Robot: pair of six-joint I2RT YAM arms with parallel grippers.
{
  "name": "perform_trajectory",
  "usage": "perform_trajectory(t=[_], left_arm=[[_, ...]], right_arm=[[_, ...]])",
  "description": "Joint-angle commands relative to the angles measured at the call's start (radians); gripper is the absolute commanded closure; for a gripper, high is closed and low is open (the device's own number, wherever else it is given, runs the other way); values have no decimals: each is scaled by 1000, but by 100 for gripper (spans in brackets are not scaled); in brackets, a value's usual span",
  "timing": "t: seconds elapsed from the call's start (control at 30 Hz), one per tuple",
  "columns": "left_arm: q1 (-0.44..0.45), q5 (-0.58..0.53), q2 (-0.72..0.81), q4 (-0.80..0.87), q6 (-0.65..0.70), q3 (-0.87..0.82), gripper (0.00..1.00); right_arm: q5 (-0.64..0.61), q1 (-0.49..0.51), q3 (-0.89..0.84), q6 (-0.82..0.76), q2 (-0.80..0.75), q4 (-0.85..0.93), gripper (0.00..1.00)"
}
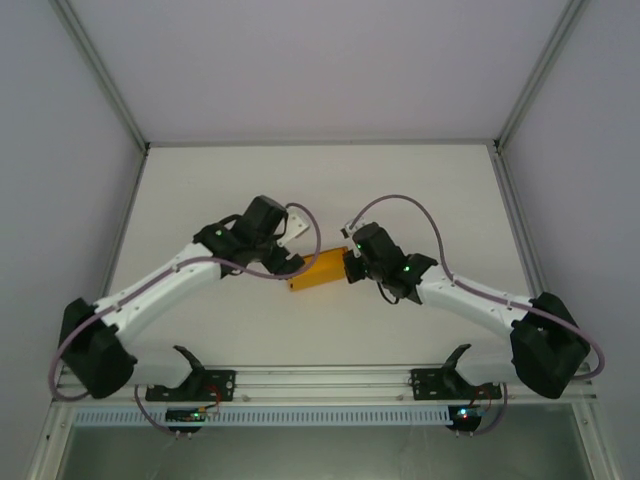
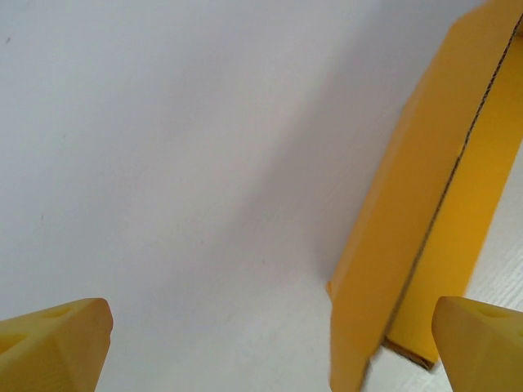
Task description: Assemble paper box
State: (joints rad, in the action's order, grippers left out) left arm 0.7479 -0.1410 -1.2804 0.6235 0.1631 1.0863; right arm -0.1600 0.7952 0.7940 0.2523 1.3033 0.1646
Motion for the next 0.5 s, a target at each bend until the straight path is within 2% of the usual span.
perform_trajectory(t=[0.0,0.07,0.23,0.47], left_arm=[[2,-44,67,6,-214,-45,0],[2,-33,84,16,-271,-63,8],[3,-26,84,24,-344,-97,26],[4,-30,52,-13,-324,-102,36]], right_arm=[[-131,40,56,81,33,119,100],[-198,61,82,128,46,160,100],[-244,77,140,203,91,219,100],[-228,94,178,206,132,254,100]])
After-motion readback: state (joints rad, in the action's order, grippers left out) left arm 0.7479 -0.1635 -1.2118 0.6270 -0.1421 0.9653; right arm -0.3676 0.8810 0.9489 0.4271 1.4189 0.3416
